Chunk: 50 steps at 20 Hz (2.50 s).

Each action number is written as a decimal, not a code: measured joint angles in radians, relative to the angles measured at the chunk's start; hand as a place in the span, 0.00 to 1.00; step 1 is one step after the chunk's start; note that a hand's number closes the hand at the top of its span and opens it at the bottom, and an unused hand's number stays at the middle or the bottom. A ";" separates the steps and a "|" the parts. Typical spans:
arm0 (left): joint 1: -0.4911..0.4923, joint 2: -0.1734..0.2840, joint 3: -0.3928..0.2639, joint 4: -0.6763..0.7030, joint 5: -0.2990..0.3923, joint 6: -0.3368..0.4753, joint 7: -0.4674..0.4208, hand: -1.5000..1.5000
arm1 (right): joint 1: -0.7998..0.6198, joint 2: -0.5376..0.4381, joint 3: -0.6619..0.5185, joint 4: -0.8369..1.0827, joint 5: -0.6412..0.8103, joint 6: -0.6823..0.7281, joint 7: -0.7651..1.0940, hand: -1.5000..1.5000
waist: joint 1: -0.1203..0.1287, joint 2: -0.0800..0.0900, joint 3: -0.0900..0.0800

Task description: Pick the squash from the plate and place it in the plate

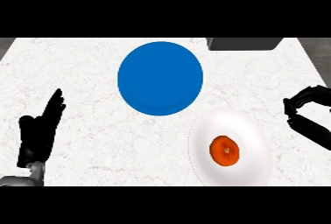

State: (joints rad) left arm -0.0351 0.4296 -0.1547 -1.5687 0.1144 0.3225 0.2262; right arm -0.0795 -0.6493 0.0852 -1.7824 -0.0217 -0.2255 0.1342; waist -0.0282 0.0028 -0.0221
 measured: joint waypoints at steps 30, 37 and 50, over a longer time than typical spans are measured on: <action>-0.013 -0.149 -0.037 0.123 -0.002 -0.021 -0.036 0.50 | 0.214 0.058 0.332 -0.215 0.469 0.136 0.346 0.00 | 0.038 -0.001 0.020; -0.012 -0.169 -0.015 0.136 -0.018 -0.040 -0.042 0.50 | 0.110 0.120 0.355 -0.176 0.450 0.318 0.506 0.00 | 0.033 -0.002 0.021; -0.004 -0.224 0.040 0.112 -0.083 -0.091 -0.014 0.50 | 0.087 0.278 0.300 -0.078 0.544 0.463 0.485 0.00 | 0.029 -0.003 0.022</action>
State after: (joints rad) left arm -0.0395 0.2053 -0.1150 -1.4563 0.0310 0.2310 0.2127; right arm 0.0072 -0.3718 0.3856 -1.8605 0.5226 0.2373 0.6187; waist 0.0003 -0.0004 -0.0001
